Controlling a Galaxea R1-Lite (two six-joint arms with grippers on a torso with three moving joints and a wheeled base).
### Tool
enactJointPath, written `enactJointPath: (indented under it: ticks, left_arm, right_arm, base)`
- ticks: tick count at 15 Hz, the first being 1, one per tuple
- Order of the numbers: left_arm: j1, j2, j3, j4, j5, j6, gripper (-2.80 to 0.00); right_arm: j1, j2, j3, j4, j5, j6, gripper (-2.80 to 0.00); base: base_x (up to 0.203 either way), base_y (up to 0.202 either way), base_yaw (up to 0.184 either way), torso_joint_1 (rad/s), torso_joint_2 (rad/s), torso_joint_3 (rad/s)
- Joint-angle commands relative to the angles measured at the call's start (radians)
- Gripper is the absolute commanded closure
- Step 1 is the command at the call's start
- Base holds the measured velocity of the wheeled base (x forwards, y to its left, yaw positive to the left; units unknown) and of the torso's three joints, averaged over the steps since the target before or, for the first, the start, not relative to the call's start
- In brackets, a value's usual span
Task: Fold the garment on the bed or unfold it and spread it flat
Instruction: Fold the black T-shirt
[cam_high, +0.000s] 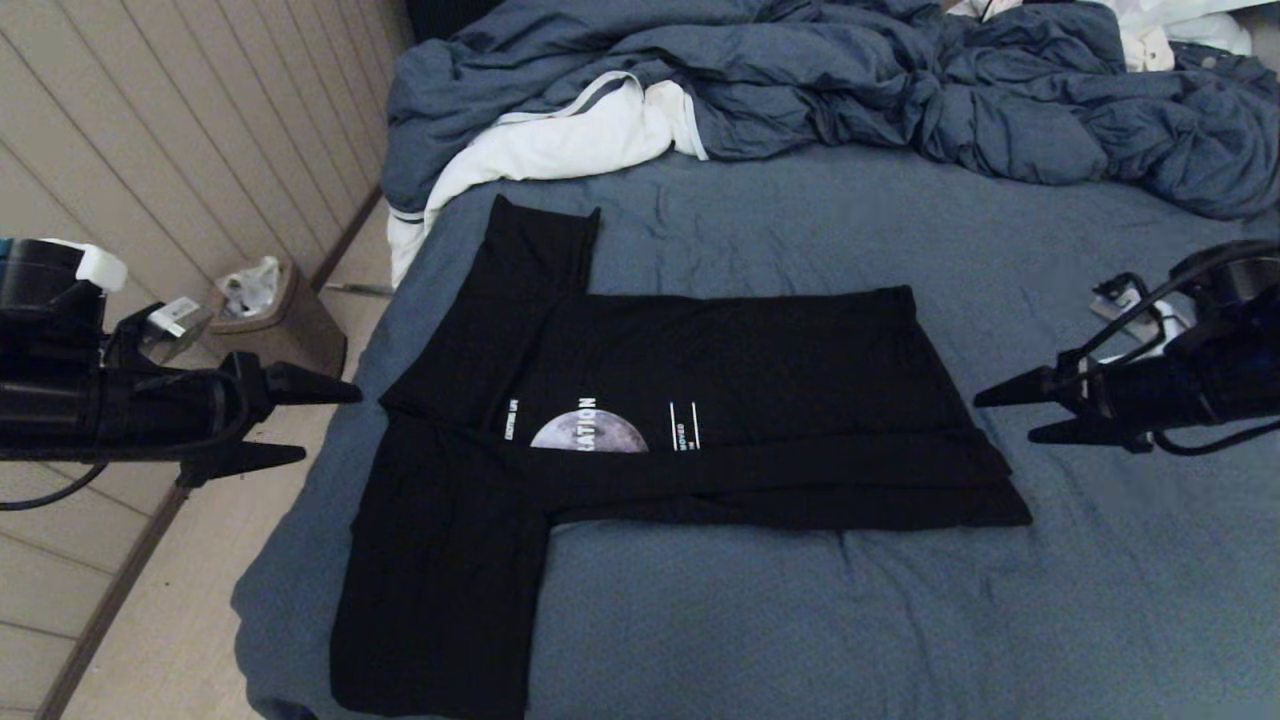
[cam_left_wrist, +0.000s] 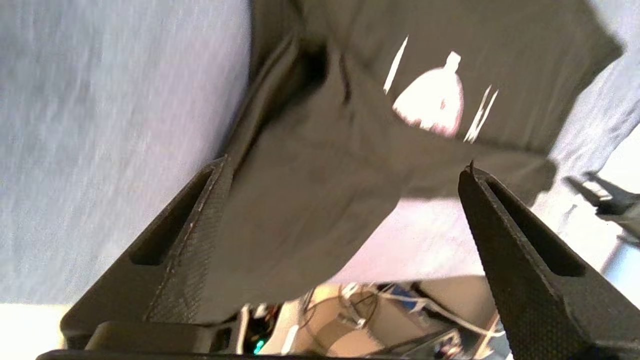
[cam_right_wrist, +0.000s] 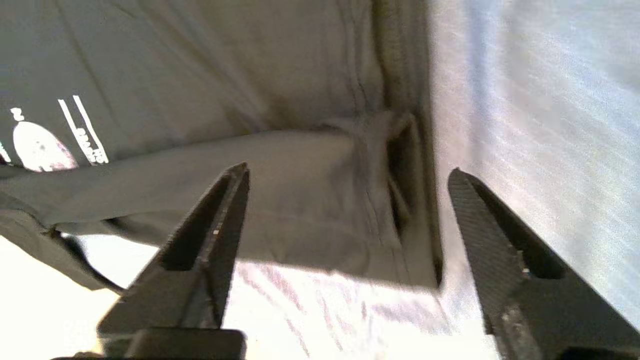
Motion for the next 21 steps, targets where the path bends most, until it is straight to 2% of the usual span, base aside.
enactJointPath:
  ticks: [1, 6, 11, 21]
  left_arm:
    - [0.0, -0.038, 0.059, 0.0, -0.002, 0.017, -2.8]
    - [0.005, -0.076, 0.134, -0.005, -0.001, 0.03, -2.8]
    - [0.005, -0.148, 0.231, -0.008, -0.001, 0.032, -2.8]
    - [0.005, -0.224, 0.278, -0.009, -0.002, 0.024, -2.8]
  right_arm:
    - [-0.01, -0.085, 0.042, 0.003, 0.004, -0.006, -2.8]
    - [-0.021, -0.151, 0.103, 0.07, 0.004, -0.036, -2.8]
    - [-0.03, -0.179, 0.177, 0.076, 0.004, -0.036, -2.8]
    - [-0.043, -0.234, 0.274, 0.068, 0.003, -0.078, -2.8]
  base:
    - [0.0, 0.0, 0.0, 0.0, 0.0, 0.0]
    - [0.0, 0.0, 0.0, 0.0, 0.0, 0.0]
    - [0.0, 0.0, 0.0, 0.0, 0.0, 0.0]
    - [0.0, 0.0, 0.0, 0.0, 0.0, 0.0]
